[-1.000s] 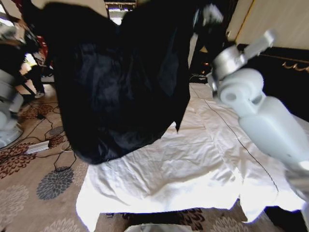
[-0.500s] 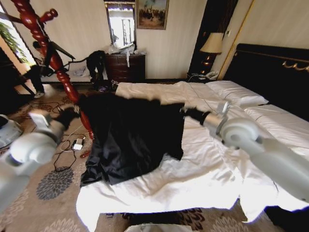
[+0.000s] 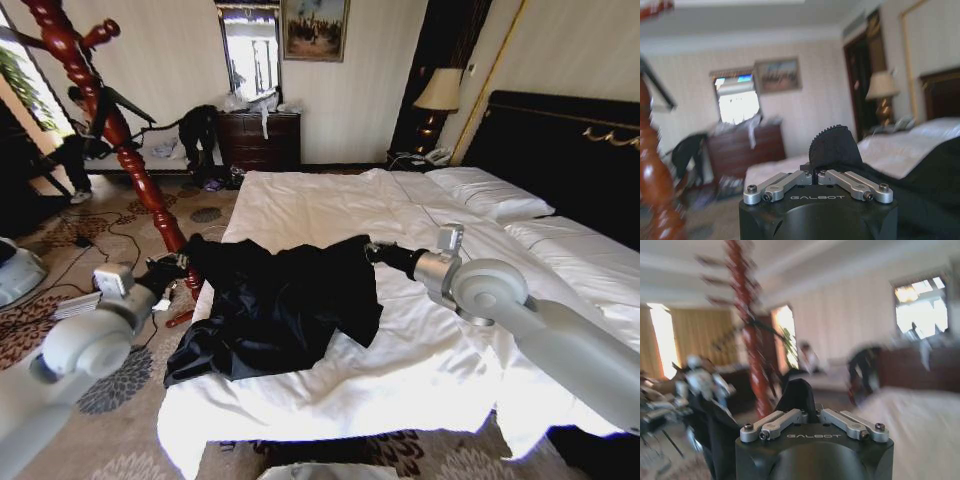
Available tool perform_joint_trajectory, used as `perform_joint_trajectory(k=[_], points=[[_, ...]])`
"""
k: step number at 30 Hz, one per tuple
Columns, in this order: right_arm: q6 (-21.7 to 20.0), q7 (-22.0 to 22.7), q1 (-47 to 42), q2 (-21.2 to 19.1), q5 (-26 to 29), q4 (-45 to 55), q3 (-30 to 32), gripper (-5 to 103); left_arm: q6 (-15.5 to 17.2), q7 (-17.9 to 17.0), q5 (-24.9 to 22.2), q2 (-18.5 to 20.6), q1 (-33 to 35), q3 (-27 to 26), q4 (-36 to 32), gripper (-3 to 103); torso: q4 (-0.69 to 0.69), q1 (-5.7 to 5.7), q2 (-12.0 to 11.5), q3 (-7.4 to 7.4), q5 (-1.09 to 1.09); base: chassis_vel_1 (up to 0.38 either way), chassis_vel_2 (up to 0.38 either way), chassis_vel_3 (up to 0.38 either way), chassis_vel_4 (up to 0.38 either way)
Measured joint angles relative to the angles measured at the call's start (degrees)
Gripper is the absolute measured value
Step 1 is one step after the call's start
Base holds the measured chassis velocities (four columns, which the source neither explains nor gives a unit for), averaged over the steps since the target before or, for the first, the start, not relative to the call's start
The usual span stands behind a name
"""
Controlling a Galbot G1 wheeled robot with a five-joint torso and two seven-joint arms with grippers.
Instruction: Pick up the clothes from the bed and hang them on the clothes hanger.
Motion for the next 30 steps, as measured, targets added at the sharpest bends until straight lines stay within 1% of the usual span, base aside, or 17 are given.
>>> perform_joint_trajectory(k=[1,3,4,7,8,11,13,15,16,17,18,19,20,22,25,28,30], points=[[4.91,-2.57,0.01,-0.26,-2.3,1.12,0.46,0,-2.04,1.8,1.24,-0.95,2.33,-3.41,-2.33,0,0.0,-0.01,0.0,-0.01,0.02,0.0,0.0,0.0,0.0],[9.78,-4.12,-0.19,-0.46,-5.87,1.67,0.58,0,-5.17,3.89,5.52,-1.9,4.22,-5.75,-2.99,0,0.01,-0.01,0.0,-0.01,0.01,0.0,0.0,0.0,0.0],[9.78,-4.12,-0.19,-0.46,-5.87,1.67,0.58,0,-5.17,3.89,5.52,-1.9,4.22,-5.75,-2.99,0,0.01,-0.01,0.0,-0.01,0.01,0.0,0.0,0.0,0.0],[17.78,-7.91,-3.72,-1.45,-15.34,1.11,1.56,0,-10.86,6.89,12.32,-3.43,6.36,-6.4,-2.89,0,0.02,0.0,0.0,0.0,-0.01,0.0,0.0,0.0,0.0],[17.78,-7.91,-3.72,-1.45,-15.34,1.11,1.56,0,-10.86,6.89,12.32,-3.43,6.36,-6.4,-2.89,0,0.02,0.0,0.0,0.0,-0.01,0.0,0.0,0.0,0.0],[25.31,-20.37,-12.02,-4.54,-23.94,0.03,5.56,0,-14.94,11.4,13.46,-3.67,7.46,-6.4,-4.88,0,-0.01,-0.01,0.0,0.0,0.0,0.0,0.0,0.0,0.0],[26.72,-22.88,-14.17,-4.91,-23.68,0.82,7.03,0,-15.45,12.44,11.42,-3.19,6.96,-7.91,-6.42,0,-0.04,-0.01,-0.01,0.0,-0.02,0.0,0.0,0.0,0.0],[23.85,-15.46,-14.59,-2.16,-15.86,1.62,6.19,0,-11.11,8.63,-0.96,-0.59,3.08,-13.31,-8.33,0,-0.02,-0.03,0.02,-0.03,0.02,0.0,0.0,0.0,0.0],[22.36,-12.65,-14.16,-1.19,-14.41,1.03,5.63,0,-10.17,7.58,-2.68,-0.13,2.28,-13.52,-8.06,0,-0.01,-0.04,0.02,-0.03,0.03,0.0,0.0,0.0,0.0],[22.36,-12.65,-14.16,-1.19,-14.41,1.03,5.63,0,-10.17,7.58,-2.68,-0.13,2.28,-13.52,-8.06,0,-0.01,-0.04,0.02,-0.03,0.03,0.0,0.0,0.0,0.0],[14.17,0.56,-10.06,3.9,-10.21,-5.49,1.66,0,-4.16,2.32,-8.61,2.15,-2.91,-12.35,-2.76,0,-0.01,-0.04,0.02,-0.02,0.05,0.0,0.0,0.0,0.0],[10.69,6.44,-7.46,5.98,-9.43,-9.74,-0.84,0,-2.3,1.6,-8.34,2.88,-4.55,-10.79,2.03,0,0.0,-0.02,0.0,0.0,0.05,0.0,0.0,0.0,0.0],[10.69,6.44,-7.46,5.98,-9.43,-9.74,-0.84,0,-2.3,1.6,-8.34,2.88,-4.55,-10.79,2.03,0,0.0,-0.02,0.0,0.0,0.05,0.0,0.0,0.0,0.0],[6.52,14.08,-3.91,9.49,-8.28,-15.67,-5.35,0,0.03,2.28,-6.75,3.08,-5.32,-6.16,10.96,0,0.05,0.11,-0.06,0.07,-0.03,0.0,0.0,0.0,0.0],[5.41,15.61,-5.05,9.44,-8.19,-15.99,-5.09,0,0.66,2.96,-6.0,1.8,-4.1,-4.48,12.4,0,0.07,0.1,-0.05,0.05,-0.08,0.0,0.0,0.0,0.0],[6.85,15.24,-10.2,7.88,-11.78,-14.12,-2.93,0,0.71,3.66,-4.28,-1.22,-2.46,-2.82,10.61,0,-0.06,-0.07,0.01,-0.03,0.02,0.0,0.0,0.0,0.0],[7.71,14.84,-10.64,7.59,-12.76,-13.54,-2.37,0,0.69,3.03,-4.35,-1.94,-2.09,-2.78,9.31,0,-0.06,-0.08,0.02,-0.03,0.01,0.0,0.0,0.0,0.0]])
